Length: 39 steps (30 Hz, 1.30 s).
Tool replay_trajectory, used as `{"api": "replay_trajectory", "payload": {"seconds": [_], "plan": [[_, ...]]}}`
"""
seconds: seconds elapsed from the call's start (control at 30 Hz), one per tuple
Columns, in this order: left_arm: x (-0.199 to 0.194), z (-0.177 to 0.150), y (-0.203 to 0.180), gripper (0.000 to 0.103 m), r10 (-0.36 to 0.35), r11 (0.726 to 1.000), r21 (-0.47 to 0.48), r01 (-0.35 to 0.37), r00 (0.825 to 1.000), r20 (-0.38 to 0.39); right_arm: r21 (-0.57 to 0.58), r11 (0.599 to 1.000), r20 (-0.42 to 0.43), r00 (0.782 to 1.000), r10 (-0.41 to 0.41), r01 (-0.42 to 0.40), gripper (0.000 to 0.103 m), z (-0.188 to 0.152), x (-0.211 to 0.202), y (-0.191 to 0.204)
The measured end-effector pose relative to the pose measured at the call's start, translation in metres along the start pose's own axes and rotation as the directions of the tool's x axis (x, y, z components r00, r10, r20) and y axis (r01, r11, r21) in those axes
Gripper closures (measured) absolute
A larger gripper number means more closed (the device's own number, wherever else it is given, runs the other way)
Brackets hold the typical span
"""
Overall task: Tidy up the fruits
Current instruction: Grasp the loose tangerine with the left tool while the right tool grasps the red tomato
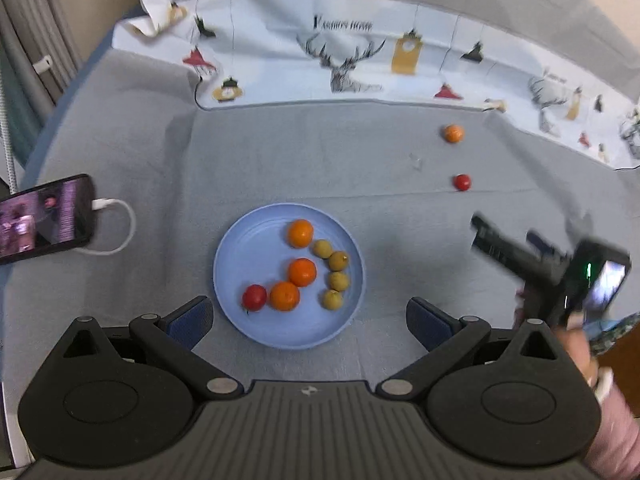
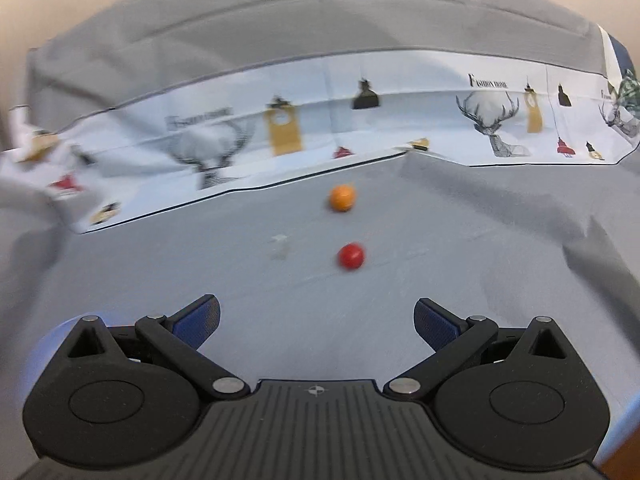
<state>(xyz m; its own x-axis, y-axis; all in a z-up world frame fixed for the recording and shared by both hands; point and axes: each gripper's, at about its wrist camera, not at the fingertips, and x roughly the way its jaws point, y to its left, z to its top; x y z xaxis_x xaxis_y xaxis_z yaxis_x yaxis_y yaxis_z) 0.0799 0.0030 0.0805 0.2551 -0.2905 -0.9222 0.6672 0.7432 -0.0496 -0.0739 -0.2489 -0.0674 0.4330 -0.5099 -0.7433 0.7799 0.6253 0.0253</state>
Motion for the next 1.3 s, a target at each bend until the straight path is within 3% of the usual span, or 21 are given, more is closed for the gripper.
{"api": "replay_trajectory", "payload": {"seconds": [0.1, 0.23, 0.3, 0.33, 0.37, 0.4, 0.47, 0.5, 0.67, 0.8, 0.93, 1.13, 1.2, 1.23, 1.27, 1.3], "plan": [[0.028, 0.015, -0.011, 0.000, 0.070, 0.998, 0.005, -0.070, 0.998, 0.006, 0.004, 0.999, -0.022, 0.999, -0.041, 0.041, 0.001, 0.006, 0.069, -0.014], [0.066, 0.042, -0.033, 0.000, 0.088, 0.996, 0.034, -0.087, 0.995, -0.044, -0.017, 0.997, -0.055, 0.995, -0.079, 0.079, 0.001, 0.004, 0.145, -0.024], [0.083, 0.056, -0.047, 0.000, 0.097, 0.994, 0.043, -0.096, 0.995, -0.036, -0.060, 0.994, -0.055, 0.994, -0.098, 0.094, 0.001, -0.002, 0.168, -0.025], [0.091, 0.063, -0.055, 0.000, 0.115, 0.992, 0.043, -0.115, 0.993, -0.008, -0.069, 0.995, -0.015, 0.997, -0.080, 0.079, 0.002, -0.004, 0.169, -0.028], [0.099, 0.069, -0.065, 0.000, 0.127, 0.990, 0.049, -0.129, 0.991, 0.036, -0.077, 0.995, 0.023, 0.997, -0.069, 0.070, 0.018, -0.005, 0.168, -0.030], [0.108, 0.077, -0.076, 0.000, 0.136, 0.988, 0.062, -0.141, 0.987, 0.084, -0.091, 0.995, 0.045, 0.998, -0.044, 0.048, 0.041, -0.005, 0.164, -0.032], [0.130, 0.092, -0.101, 0.000, 0.131, 0.984, 0.101, -0.148, 0.979, 0.158, -0.115, 0.992, 0.052, 0.997, -0.048, 0.054, 0.065, -0.005, 0.160, -0.037], [0.144, 0.102, -0.114, 0.000, 0.109, 0.983, 0.125, -0.132, 0.977, 0.181, -0.120, 0.990, 0.048, 0.996, -0.069, 0.074, 0.071, -0.005, 0.158, -0.042], [0.215, 0.155, -0.191, 0.000, -0.050, 0.977, 0.214, 0.001, 0.974, 0.220, -0.018, 0.970, 0.017, 0.970, -0.243, 0.243, 0.071, -0.002, 0.160, -0.101], [0.276, 0.191, -0.243, 0.000, -0.108, 0.966, 0.253, 0.058, 0.975, 0.192, 0.066, 0.959, 0.022, 0.961, -0.276, 0.274, 0.070, 0.004, 0.170, -0.142], [0.335, 0.215, -0.278, 0.000, -0.075, 0.960, 0.276, 0.045, 0.992, 0.099, 0.068, 0.960, 0.040, 0.961, -0.274, 0.271, 0.068, 0.009, 0.181, -0.151], [0.372, 0.224, -0.298, 0.001, -0.046, 0.945, 0.325, 0.023, 0.997, 0.062, 0.073, 0.960, 0.055, 0.960, -0.273, 0.269, 0.064, 0.010, 0.182, -0.160], [0.375, 0.223, -0.297, 0.008, -0.057, 0.945, 0.324, 0.031, 0.996, 0.070, 0.071, 0.959, 0.055, 0.959, -0.278, 0.274, 0.064, 0.010, 0.182, -0.158], [0.372, 0.222, -0.296, 0.026, -0.065, 0.948, 0.316, 0.032, 0.993, 0.096, 0.069, 0.958, 0.053, 0.958, -0.281, 0.277, 0.064, 0.011, 0.183, -0.158], [0.368, 0.222, -0.296, 0.050, -0.073, 0.948, 0.316, 0.032, 0.990, 0.118, 0.076, 0.956, 0.052, 0.957, -0.287, 0.283, 0.068, 0.011, 0.182, -0.158], [0.365, 0.224, -0.297, 0.064, -0.087, 0.945, 0.323, 0.045, 0.989, 0.117, 0.089, 0.955, 0.053, 0.956, -0.288, 0.283, 0.072, 0.011, 0.181, -0.158]]}}
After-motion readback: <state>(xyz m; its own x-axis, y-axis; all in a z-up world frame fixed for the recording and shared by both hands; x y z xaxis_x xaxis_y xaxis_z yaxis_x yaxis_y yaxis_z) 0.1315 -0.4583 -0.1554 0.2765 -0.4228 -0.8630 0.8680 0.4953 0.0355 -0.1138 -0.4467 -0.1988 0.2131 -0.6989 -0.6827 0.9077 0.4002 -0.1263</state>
